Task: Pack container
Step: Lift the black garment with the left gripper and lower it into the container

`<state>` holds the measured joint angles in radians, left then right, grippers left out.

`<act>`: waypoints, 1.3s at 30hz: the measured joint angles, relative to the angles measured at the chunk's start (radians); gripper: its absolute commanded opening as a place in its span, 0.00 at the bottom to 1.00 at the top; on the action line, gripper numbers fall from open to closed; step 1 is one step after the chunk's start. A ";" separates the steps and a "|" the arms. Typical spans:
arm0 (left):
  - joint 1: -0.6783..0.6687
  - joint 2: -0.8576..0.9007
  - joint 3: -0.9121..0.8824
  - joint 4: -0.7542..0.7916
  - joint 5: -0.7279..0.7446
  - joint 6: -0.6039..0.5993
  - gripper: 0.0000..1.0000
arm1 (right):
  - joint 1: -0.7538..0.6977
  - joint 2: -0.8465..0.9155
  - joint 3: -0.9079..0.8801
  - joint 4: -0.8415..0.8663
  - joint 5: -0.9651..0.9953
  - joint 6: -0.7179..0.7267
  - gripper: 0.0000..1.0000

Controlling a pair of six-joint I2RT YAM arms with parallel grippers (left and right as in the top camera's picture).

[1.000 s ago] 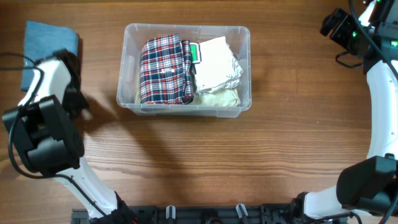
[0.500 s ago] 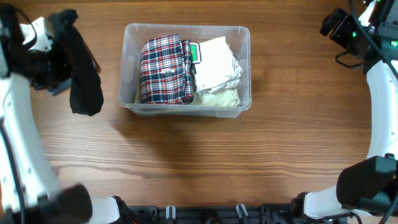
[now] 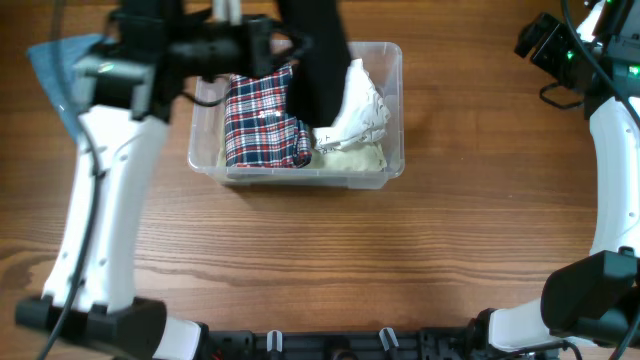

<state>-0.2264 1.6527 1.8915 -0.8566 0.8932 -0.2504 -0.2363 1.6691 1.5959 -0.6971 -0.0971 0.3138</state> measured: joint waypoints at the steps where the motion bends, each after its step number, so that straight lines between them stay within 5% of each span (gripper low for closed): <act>1: -0.031 0.034 0.000 0.027 0.026 -0.029 0.04 | 0.000 0.000 0.000 0.000 0.000 0.000 1.00; 8: -0.068 0.289 0.000 0.064 0.216 -0.101 0.04 | 0.000 0.000 0.000 0.000 0.000 0.000 1.00; 18: -0.122 0.309 0.000 0.088 0.388 -0.107 0.04 | 0.000 0.000 0.000 0.000 0.000 0.000 1.00; 23: -0.146 0.313 0.001 -0.035 0.303 -0.107 0.04 | 0.000 0.000 0.000 -0.002 0.000 0.000 1.00; 37: -0.061 0.319 -0.021 -0.077 0.140 -0.101 0.04 | 0.000 0.000 0.000 -0.002 0.000 0.000 1.00; 39: -0.039 0.319 -0.021 -0.139 0.025 -0.099 0.04 | 0.000 0.000 0.000 -0.002 0.000 0.000 1.00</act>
<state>-0.2649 1.9713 1.8706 -0.9958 0.9184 -0.3492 -0.2363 1.6691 1.5959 -0.6991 -0.0971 0.3141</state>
